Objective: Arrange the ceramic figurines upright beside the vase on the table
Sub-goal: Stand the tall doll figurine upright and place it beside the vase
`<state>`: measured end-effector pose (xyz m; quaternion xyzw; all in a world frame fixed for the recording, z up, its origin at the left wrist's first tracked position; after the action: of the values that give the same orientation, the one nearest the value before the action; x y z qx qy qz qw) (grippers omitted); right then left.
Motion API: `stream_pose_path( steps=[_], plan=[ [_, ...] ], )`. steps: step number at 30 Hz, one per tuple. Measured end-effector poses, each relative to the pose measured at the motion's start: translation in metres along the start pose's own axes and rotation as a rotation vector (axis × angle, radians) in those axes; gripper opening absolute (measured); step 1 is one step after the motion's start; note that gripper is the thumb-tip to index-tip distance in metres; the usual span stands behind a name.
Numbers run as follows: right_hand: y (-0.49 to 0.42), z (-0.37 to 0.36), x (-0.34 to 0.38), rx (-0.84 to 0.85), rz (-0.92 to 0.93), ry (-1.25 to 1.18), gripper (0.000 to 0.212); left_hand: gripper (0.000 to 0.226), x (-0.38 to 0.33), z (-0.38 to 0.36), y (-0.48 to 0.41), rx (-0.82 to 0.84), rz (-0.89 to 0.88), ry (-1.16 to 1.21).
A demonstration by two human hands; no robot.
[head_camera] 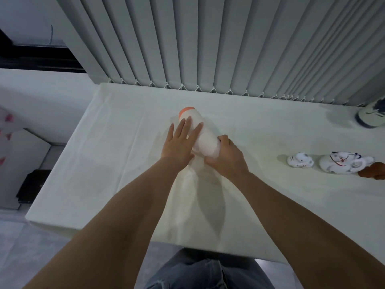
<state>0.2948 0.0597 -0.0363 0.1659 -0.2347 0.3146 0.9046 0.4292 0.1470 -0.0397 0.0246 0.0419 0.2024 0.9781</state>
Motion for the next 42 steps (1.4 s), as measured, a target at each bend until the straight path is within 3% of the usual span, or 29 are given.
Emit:
stream_pose_path(
  steps=[4,9,14,20,29,37,39,42],
  plan=[
    [0.0,0.03,0.009,-0.033,0.035,-0.031,0.065,0.093,-0.004,0.002,-0.005,-0.058,0.064,0.157],
    [0.002,0.056,0.011,0.001,0.037,-0.05,0.061,0.092,-0.007,0.005,-0.01,-0.172,-0.003,0.255],
    [-0.006,0.085,0.009,-0.091,0.049,-0.188,0.052,0.077,-0.018,0.022,-0.014,-0.306,-0.012,0.479],
    [-0.013,0.114,0.011,-0.166,0.079,-0.218,0.042,0.056,-0.044,0.035,-0.019,-0.071,0.107,0.776],
    [-0.016,0.111,0.006,-0.166,0.065,-0.202,0.048,0.061,-0.048,0.033,-0.021,0.081,0.131,0.951],
    [-0.018,0.101,-0.029,-0.107,-0.09,-0.569,0.026,0.066,-0.039,0.032,-0.02,0.13,0.121,0.965],
    [-0.019,0.092,-0.045,-0.018,-0.14,-0.518,0.035,0.064,-0.039,0.031,-0.02,0.134,0.125,0.98],
    [-0.016,0.072,-0.058,0.234,-0.132,-0.365,0.067,0.063,-0.037,0.03,-0.02,0.139,0.134,0.98]
  ],
)
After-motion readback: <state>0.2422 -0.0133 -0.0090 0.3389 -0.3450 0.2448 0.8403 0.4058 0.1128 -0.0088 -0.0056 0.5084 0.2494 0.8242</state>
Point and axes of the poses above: each hand's wrist, its own y-axis away from the middle knuckle, its own z-axis out of the back of the hand, x = y × z, the point moved 3 cm from there along -y, towards the middle knuckle, and after that the axes turned 3 degrees about y, right-handed, at the moved point
